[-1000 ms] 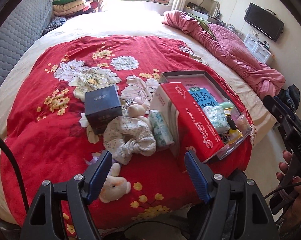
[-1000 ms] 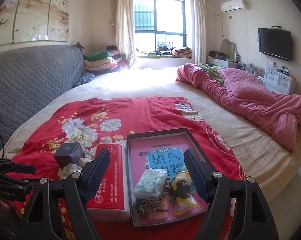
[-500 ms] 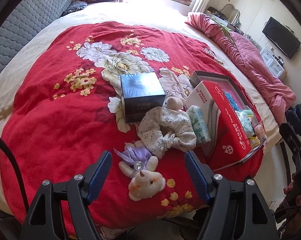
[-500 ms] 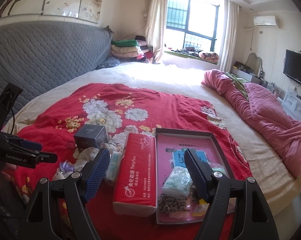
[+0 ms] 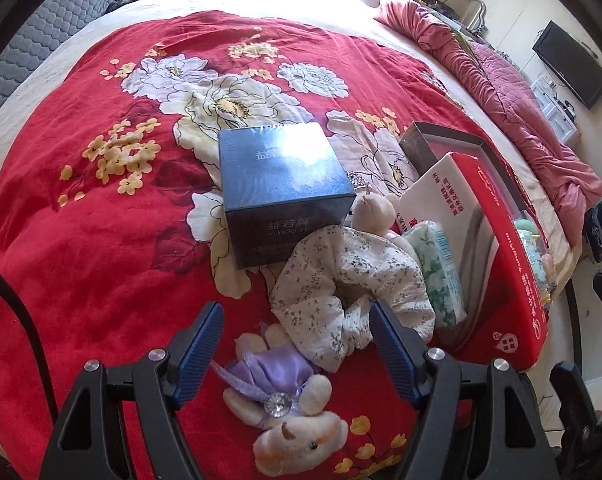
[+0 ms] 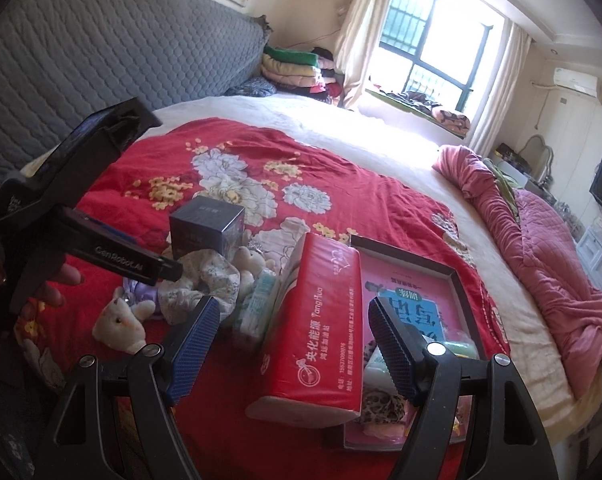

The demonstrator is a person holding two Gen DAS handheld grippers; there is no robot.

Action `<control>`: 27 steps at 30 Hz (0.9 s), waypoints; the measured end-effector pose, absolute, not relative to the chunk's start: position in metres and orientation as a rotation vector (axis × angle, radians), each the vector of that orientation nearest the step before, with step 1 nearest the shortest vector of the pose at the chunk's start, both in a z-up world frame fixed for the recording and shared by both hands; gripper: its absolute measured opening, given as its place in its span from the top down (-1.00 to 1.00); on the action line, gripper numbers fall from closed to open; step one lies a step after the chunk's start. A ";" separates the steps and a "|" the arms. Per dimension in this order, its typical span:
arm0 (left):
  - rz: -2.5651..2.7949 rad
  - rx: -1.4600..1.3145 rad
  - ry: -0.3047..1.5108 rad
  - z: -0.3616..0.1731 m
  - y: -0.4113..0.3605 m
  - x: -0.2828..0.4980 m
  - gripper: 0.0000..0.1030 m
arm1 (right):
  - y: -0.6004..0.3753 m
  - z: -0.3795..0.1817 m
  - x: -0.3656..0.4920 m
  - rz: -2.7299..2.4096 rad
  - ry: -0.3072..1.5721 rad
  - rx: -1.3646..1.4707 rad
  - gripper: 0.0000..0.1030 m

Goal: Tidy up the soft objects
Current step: 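Move both tools back over the pile of items beside the tray, then grasp the floral cloth scrunchie with the left tool while the right tool grasps the green tissue packet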

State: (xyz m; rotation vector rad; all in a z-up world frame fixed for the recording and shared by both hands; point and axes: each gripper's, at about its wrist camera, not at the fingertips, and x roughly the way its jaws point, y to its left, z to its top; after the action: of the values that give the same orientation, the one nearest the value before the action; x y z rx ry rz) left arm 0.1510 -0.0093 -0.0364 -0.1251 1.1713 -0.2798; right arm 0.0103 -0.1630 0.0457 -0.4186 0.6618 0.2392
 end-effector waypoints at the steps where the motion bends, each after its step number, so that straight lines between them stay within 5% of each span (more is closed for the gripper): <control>1: -0.283 -0.122 1.173 -0.039 -0.012 0.154 -0.44 | -0.158 0.041 0.011 0.240 0.669 -0.448 -0.52; 10: -0.312 -0.173 1.219 -0.065 -0.014 0.172 -0.42 | -0.129 0.012 0.015 0.263 0.692 -0.622 -0.52; 14: -0.345 -0.229 1.234 -0.072 -0.011 0.177 -0.25 | -0.126 0.006 0.025 0.257 0.710 -0.637 -0.52; 22: -0.439 -0.373 1.247 -0.084 -0.006 0.183 0.78 | -0.115 -0.001 0.049 0.305 0.745 -0.653 -0.52; 27: -0.462 -0.368 1.209 -0.076 -0.003 0.181 0.89 | -0.112 -0.011 0.061 0.292 0.787 -0.705 -0.52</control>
State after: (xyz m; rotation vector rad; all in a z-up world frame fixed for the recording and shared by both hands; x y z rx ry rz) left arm 0.1813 -0.0035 -0.0763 -0.3676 1.2086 -0.4625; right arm 0.0612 -0.1119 -0.0113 -0.7052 0.7871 0.2924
